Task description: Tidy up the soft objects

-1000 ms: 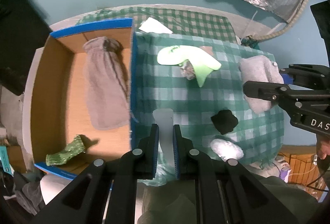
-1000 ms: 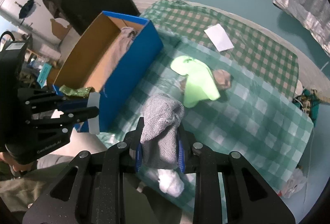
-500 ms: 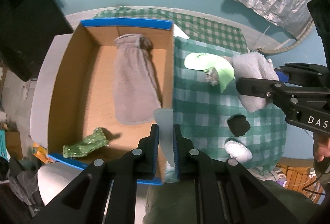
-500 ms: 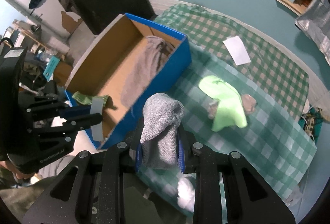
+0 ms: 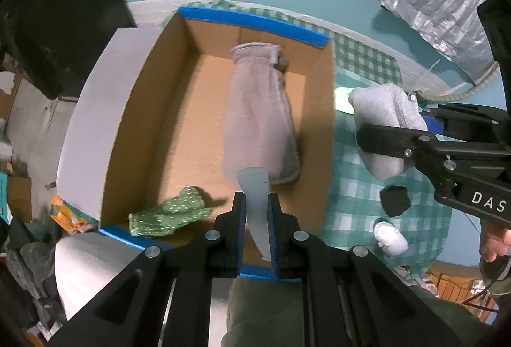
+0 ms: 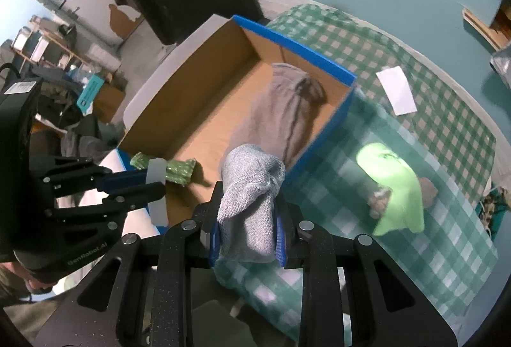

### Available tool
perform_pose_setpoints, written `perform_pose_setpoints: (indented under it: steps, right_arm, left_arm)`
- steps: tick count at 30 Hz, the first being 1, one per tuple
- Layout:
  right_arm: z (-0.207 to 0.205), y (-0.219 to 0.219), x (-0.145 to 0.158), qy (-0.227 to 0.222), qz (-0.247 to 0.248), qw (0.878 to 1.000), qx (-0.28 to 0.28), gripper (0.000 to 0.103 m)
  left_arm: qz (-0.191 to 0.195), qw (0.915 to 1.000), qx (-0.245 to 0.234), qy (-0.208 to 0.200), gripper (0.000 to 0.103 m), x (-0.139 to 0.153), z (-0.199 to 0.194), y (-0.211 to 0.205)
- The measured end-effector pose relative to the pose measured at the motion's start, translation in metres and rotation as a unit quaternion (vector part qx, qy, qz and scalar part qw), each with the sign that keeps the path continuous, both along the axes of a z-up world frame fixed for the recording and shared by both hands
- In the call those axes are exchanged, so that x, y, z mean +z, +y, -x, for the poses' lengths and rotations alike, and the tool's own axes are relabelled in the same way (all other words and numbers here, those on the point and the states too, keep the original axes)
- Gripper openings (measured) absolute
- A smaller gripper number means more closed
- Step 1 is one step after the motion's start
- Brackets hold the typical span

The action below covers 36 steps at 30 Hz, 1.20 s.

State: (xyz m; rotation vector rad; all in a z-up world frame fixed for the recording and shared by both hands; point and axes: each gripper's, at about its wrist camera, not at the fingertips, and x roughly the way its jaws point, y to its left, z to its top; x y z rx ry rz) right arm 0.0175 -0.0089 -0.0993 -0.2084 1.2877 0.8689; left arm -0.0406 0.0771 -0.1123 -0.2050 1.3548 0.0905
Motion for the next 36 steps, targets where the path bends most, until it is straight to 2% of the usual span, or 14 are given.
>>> perform_pose_setpoints:
  steps: [12, 20, 23, 26, 28, 29, 30, 31, 36]
  right_arm:
    - [0.0, 0.046, -0.019, 0.017, 0.012, 1.0, 0.012, 0.025]
    - [-0.003, 0.066, -0.037, 0.034, 0.021, 0.999, 0.008, 0.025]
    - [-0.004, 0.071, -0.04, 0.038, 0.022, 0.999, 0.003, 0.028]
    - [-0.005, 0.074, -0.043, 0.043, 0.024, 0.999, 0.0, 0.033]
    - [-0.007, 0.075, -0.044, 0.04, 0.023, 0.999, -0.007, 0.038]
    - [-0.008, 0.075, -0.044, 0.04, 0.024, 0.999, -0.009, 0.044]
    - [-0.008, 0.075, -0.045, 0.04, 0.025, 0.999, -0.012, 0.052]
    - [-0.009, 0.074, -0.045, 0.039, 0.028, 0.999, -0.018, 0.056]
    - [-0.012, 0.069, -0.042, 0.027, 0.035, 0.999, -0.03, 0.073]
  left_arm:
    - [0.005, 0.9993, 0.029, 0.023, 0.013, -0.024, -0.001, 0.043]
    - [0.003, 0.9991, 0.03, 0.029, 0.014, -0.032, -0.005, 0.057]
    - [0.006, 0.9989, 0.035, 0.032, 0.014, -0.035, -0.008, 0.062]
    - [0.008, 0.9985, 0.042, 0.034, 0.018, -0.037, -0.009, 0.066]
    - [0.007, 0.9984, 0.043, 0.036, 0.026, -0.037, -0.01, 0.067]
    - [0.01, 0.9984, 0.043, 0.036, 0.03, -0.038, -0.01, 0.068]
    - [0.014, 0.9983, 0.043, 0.035, 0.039, -0.038, -0.01, 0.068]
    - [0.017, 0.9983, 0.044, 0.033, 0.042, -0.037, -0.009, 0.068]
    - [0.018, 0.9978, 0.051, 0.038, 0.047, -0.039, -0.007, 0.068]
